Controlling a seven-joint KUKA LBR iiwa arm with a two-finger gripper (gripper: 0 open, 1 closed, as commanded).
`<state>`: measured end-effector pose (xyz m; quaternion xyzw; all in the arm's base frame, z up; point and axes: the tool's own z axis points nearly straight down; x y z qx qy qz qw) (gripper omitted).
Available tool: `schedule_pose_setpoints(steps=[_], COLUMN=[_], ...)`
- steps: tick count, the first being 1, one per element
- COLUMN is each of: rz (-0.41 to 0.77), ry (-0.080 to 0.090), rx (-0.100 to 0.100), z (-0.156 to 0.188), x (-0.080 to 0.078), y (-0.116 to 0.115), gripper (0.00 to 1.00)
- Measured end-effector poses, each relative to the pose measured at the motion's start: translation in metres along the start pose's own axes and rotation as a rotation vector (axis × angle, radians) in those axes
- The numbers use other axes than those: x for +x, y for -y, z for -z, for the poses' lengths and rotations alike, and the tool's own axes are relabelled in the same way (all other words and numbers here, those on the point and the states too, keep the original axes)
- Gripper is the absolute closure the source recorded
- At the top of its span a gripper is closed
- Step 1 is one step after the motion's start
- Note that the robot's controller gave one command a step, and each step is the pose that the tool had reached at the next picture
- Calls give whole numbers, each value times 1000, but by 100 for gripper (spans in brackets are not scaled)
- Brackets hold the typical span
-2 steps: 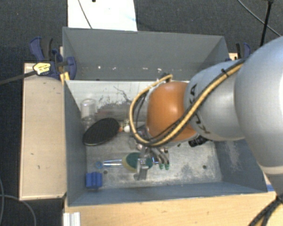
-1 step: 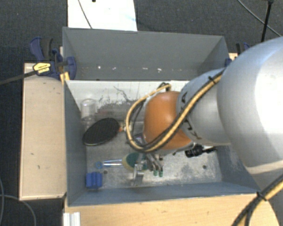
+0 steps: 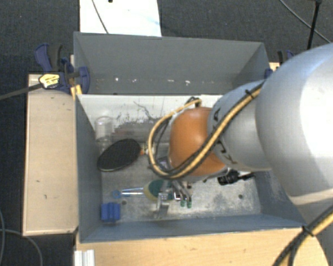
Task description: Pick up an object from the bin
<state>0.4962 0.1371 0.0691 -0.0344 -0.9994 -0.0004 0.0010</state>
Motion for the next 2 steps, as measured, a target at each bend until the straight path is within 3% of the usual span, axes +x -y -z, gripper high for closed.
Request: schedule_pose_setpoints(steps=[1,2], rz=[-2,3], ry=[-1,11], rx=[0,-3], z=[0,115], x=[0,-2], y=[0,-1], gripper=[100,100])
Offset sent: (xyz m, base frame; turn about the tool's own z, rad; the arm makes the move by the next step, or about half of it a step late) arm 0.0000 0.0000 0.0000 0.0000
